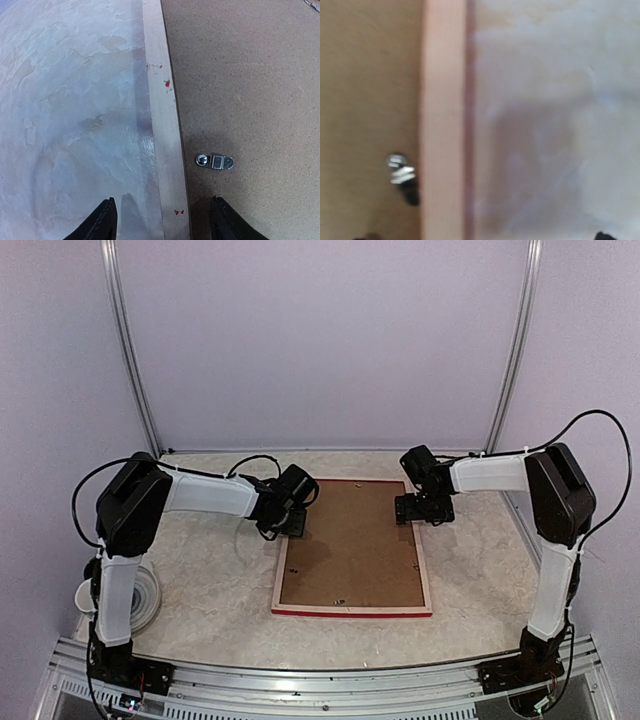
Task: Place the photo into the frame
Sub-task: Press the backboard against the frame body.
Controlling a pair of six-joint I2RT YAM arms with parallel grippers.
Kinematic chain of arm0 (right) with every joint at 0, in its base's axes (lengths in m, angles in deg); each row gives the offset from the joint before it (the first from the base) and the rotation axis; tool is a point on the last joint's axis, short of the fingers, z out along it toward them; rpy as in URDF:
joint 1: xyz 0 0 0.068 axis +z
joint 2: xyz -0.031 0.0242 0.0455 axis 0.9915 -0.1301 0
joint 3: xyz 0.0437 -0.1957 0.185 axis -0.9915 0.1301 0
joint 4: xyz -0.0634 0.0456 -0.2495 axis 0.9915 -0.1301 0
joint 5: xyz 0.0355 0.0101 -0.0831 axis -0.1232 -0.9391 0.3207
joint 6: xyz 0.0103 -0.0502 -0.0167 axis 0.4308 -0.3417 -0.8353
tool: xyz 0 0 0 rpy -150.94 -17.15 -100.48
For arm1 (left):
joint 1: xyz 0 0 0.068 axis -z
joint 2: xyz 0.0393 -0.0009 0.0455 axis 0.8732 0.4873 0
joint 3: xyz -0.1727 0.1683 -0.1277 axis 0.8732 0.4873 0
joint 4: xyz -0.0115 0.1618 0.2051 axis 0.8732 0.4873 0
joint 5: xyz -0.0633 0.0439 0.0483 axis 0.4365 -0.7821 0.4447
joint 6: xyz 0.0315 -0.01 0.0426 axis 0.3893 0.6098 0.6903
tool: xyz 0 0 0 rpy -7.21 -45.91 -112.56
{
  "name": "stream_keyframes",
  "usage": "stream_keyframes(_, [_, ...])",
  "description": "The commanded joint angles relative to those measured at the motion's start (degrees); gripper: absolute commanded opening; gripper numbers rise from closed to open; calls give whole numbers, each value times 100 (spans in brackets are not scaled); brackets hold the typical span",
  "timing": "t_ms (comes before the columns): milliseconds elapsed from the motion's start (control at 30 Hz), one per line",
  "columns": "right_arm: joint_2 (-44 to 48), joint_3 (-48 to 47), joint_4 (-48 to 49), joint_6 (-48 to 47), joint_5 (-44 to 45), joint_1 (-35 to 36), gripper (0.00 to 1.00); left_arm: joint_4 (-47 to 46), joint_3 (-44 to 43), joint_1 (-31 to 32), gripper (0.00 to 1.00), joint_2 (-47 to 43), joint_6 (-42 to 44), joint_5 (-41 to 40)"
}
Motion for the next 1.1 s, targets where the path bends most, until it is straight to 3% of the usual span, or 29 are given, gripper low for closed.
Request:
stream_keyframes(0, [-289, 100, -313, 75, 454, 62, 99, 354, 306, 7, 63, 139, 40, 339])
stream_keyframes(467, [-773, 159, -373, -72, 340, 71, 99, 299, 345, -1, 66, -237, 30, 263])
stream_keyframes(633, [-357, 23, -256, -101, 309, 69, 99, 396, 94, -49, 66, -387, 81, 87])
stream_keyframes(1067, [-564, -1604, -714, -262, 623, -215, 99, 626, -1275, -377, 67, -41, 431, -127])
